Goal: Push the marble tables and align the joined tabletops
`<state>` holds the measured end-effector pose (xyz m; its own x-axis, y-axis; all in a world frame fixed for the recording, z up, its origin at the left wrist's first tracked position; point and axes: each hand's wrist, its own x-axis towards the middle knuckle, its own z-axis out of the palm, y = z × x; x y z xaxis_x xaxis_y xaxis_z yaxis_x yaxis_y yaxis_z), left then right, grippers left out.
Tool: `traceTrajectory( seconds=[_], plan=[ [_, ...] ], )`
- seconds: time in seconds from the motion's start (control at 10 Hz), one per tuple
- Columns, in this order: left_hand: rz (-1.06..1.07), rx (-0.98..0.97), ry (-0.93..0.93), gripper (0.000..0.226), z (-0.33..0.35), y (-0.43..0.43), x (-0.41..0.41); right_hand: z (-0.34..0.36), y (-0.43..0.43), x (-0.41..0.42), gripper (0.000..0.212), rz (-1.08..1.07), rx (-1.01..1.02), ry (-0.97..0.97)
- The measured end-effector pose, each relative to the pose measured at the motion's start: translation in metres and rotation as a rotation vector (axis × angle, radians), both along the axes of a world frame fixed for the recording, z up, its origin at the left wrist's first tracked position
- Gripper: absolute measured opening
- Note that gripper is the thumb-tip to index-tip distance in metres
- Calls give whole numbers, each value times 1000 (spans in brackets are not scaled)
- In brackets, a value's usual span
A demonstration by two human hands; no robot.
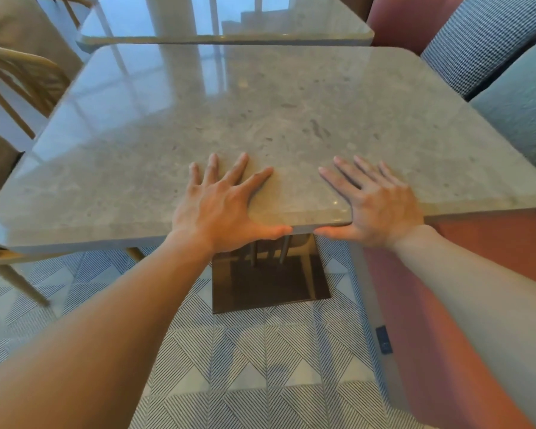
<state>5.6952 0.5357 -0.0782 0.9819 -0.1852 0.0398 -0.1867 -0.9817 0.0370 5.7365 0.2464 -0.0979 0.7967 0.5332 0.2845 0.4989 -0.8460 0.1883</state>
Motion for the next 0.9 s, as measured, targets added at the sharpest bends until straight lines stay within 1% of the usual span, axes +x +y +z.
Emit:
traceTrajectory(
  seconds=[0.2, 0.5, 0.6, 0.7, 0.8, 0.9],
  plan=[
    [27, 8, -15, 120, -2, -17, 12, 1, -14, 18, 110, 35, 16, -7],
    [76, 19, -21, 120, -3, -41, 28, 3, -33, 43, 110, 78, 50, -35],
    [82, 17, -20, 120, -2, -42, 25, 1, -35, 44, 110, 69, 44, -9],
    [99, -21, -9, 121, 1, -42, 21, 4, -33, 42, 112, 55, 32, 65],
    [111, -54, 22, 116, 12, -48, 12, 15, -32, 40, 116, 28, -7, 212],
    [253, -570, 21, 94, 29, -53, -5, 37, -33, 28, 123, -43, 167, 429]
  ],
)
